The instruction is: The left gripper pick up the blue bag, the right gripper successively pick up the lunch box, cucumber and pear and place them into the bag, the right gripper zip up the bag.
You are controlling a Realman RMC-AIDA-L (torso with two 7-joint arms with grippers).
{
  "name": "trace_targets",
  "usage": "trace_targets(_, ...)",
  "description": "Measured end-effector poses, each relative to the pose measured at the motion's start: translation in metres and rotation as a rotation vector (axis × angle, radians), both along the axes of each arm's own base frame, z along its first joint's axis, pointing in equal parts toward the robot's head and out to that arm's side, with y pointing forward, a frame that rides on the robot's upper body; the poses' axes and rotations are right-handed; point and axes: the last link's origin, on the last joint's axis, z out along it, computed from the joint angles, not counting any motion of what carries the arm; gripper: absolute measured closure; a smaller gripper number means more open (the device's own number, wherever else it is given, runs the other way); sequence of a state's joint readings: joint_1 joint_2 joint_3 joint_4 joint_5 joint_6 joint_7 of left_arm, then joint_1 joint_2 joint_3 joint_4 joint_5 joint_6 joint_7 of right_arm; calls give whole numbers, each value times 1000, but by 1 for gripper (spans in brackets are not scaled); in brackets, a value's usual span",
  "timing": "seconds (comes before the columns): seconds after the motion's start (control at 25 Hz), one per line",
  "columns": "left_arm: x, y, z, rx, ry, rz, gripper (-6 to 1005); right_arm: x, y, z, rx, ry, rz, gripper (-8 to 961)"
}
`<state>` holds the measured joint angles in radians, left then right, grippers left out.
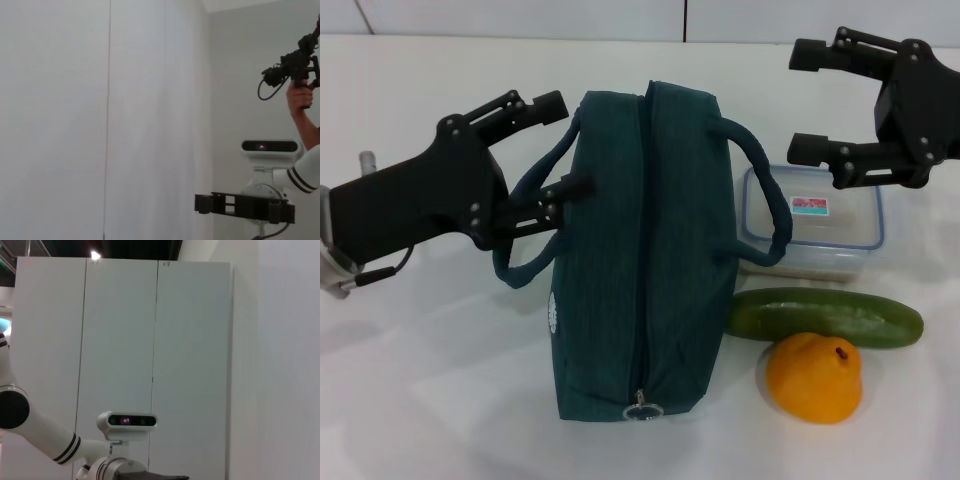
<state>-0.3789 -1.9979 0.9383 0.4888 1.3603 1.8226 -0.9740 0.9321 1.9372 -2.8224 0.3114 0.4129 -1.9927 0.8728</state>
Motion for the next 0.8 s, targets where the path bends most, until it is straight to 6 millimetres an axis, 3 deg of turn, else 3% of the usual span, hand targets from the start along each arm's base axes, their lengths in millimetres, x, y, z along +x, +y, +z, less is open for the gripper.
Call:
trace_targets(0.52, 6, 6, 6, -32, -19, 19, 167, 0, 0, 0, 17, 1, 13, 82)
trace_targets(0.64, 23, 23, 26, -117, 55, 101, 167, 0, -1, 1, 15, 5, 18, 82)
trace_targets(0.8, 33, 32, 31, -164, 129, 210, 167, 2, -2, 3, 24, 15, 12, 82)
